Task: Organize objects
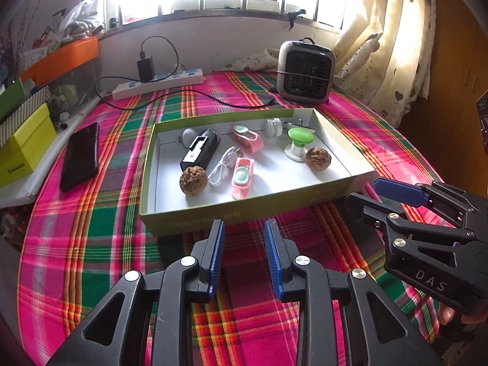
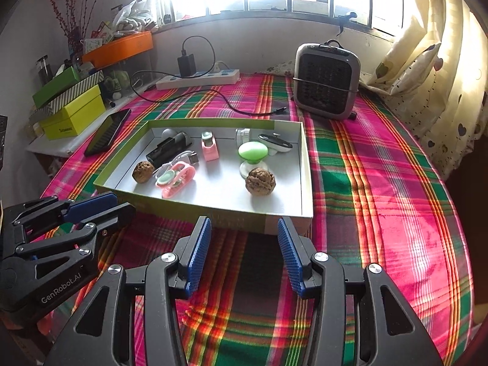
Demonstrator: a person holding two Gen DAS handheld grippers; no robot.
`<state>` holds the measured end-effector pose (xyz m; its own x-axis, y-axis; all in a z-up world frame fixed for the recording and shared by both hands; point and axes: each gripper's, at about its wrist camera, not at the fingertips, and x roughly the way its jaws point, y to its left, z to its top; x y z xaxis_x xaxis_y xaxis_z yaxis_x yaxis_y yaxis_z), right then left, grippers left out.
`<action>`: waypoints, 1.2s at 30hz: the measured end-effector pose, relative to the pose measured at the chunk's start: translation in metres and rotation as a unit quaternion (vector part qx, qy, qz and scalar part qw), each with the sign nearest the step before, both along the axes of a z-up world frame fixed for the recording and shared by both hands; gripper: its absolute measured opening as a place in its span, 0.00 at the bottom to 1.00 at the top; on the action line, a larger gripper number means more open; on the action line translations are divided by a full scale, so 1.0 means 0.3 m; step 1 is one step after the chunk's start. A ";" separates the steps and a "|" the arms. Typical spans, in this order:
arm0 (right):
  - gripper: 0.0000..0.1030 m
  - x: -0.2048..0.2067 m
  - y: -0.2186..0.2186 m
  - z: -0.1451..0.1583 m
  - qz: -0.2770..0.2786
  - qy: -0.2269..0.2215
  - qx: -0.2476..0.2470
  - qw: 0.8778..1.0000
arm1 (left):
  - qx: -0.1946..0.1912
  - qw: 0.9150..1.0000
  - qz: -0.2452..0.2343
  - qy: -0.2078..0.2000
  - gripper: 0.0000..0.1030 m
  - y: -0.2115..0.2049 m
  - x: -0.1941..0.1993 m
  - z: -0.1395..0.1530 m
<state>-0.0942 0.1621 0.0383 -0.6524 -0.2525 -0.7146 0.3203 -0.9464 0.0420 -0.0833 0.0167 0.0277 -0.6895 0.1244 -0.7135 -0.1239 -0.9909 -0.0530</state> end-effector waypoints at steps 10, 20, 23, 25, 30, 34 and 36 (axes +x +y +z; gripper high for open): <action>0.46 0.073 0.010 -0.055 -0.005 -0.017 0.004 1.000 | 0.007 1.000 0.018 -0.012 0.24 -0.002 0.061 -0.040; 0.46 0.113 0.022 -0.098 -0.009 -0.032 0.001 0.999 | 0.007 0.999 0.038 -0.024 0.27 -0.013 0.081 -0.082; 0.50 0.115 0.022 -0.106 -0.011 -0.034 0.003 0.999 | 0.006 0.999 0.043 -0.024 0.28 -0.017 0.086 -0.093; 0.50 0.119 0.022 -0.109 -0.011 -0.033 0.001 0.999 | 0.006 0.999 0.045 -0.022 0.30 -0.010 0.092 -0.096; 0.50 0.131 0.021 -0.113 -0.014 -0.026 0.004 1.000 | 0.004 0.999 0.049 -0.011 0.34 -0.002 0.101 -0.102; 0.50 0.141 0.027 -0.116 -0.019 -0.017 0.003 1.000 | 0.001 0.999 0.050 -0.005 0.36 0.003 0.105 -0.105; 0.53 0.141 0.028 -0.117 -0.021 -0.014 0.000 1.000 | -0.005 0.999 0.048 -0.002 0.38 0.010 0.106 -0.107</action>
<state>-0.0520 0.1706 0.0033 -0.6419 -0.2250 -0.7330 0.2782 -0.9592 0.0507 -0.0515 0.0196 -0.0044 -0.6956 0.0510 -0.7166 -0.0277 -0.9986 -0.0443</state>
